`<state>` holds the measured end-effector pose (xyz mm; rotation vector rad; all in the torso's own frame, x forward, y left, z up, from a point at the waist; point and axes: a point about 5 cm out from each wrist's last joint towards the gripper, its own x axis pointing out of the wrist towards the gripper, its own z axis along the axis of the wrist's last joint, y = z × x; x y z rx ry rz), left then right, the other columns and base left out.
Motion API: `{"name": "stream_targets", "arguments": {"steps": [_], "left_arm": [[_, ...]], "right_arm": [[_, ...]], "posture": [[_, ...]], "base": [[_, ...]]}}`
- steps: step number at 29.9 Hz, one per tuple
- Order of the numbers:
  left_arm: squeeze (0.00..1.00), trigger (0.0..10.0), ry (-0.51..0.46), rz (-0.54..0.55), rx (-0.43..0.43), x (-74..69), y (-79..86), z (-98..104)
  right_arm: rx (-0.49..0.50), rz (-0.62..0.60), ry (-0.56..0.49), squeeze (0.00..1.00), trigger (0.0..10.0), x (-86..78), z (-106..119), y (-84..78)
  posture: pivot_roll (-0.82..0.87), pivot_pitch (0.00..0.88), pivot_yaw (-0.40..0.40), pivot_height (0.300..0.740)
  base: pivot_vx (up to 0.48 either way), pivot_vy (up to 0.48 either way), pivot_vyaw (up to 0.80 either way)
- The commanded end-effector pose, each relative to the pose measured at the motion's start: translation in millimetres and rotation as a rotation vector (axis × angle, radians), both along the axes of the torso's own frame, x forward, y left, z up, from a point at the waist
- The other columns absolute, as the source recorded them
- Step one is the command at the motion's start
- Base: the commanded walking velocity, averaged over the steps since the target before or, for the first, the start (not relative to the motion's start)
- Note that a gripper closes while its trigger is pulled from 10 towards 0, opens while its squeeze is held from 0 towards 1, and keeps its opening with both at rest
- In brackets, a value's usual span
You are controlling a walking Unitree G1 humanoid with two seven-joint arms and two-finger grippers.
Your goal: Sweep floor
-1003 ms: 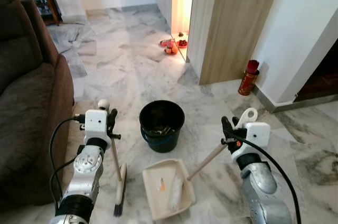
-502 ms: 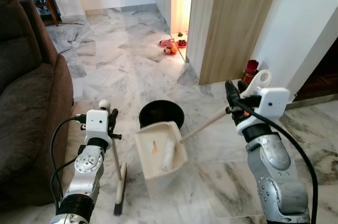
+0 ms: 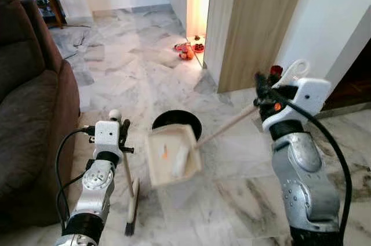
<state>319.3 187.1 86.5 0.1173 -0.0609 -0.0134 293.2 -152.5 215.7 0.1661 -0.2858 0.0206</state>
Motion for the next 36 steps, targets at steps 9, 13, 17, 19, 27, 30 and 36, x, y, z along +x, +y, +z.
{"name": "stream_targets", "arguments": {"steps": [9, 13, 17, 19, 27, 30, 36], "left_arm": [[0.0, 10.0, -0.06, -0.001, 0.018, 3.1, -0.4, 11], [0.0, 10.0, -0.064, 0.006, 0.021, 1.9, -0.2, 10], [0.0, 10.0, -0.069, 0.015, 0.026, 1.2, 2.4, 11], [0.0, 10.0, -0.07, 0.022, 0.029, 1.0, 4.4, 11], [0.0, 10.0, -0.071, 0.028, 0.034, 1.2, 5.6, 12], [0.0, 10.0, -0.071, 0.028, 0.034, 1.2, 5.6, 12], [0.0, 10.0, -0.071, 0.028, 0.034, 1.2, 5.6, 12]], "right_arm": [[0.072, -0.096, -0.111, 0.0, 10.0, 12.7, 14, -1.1], [0.09, -0.115, -0.107, 0.0, 10.0, 16.4, 10, 2.5], [0.09, -0.11, -0.103, 0.0, 10.0, 17.5, 7, 5.9], [0.092, -0.11, -0.103, 0.0, 10.0, 17.9, 6, 6.8], [0.086, -0.106, -0.109, 0.0, 10.0, 19.4, 5, 9.1], [0.086, -0.106, -0.109, 0.0, 10.0, 19.4, 5, 9.1], [0.086, -0.106, -0.109, 0.0, 10.0, 19.4, 5, 9.1]], "posture": [[0.0, 0.0, 0.007, 0.74], [0.01, 0.0, 0.007, 0.74], [0.01, 0.0, 0.008, 0.74], [0.01, 0.0, 0.009, 0.74], [0.01, 0.0, 0.009, 0.74], [0.01, 0.0, 0.009, 0.74], [0.01, 0.0, 0.009, 0.74]], "base": [[0.0, 0.0, 0.0], [0.0, 0.0, 0.0], [0.0, 0.0, 0.0], [0.0, 0.0, 0.0], [0.0, 0.0, 0.0], [0.0, 0.0, 0.0], [0.0, 0.0, 0.0]]}}
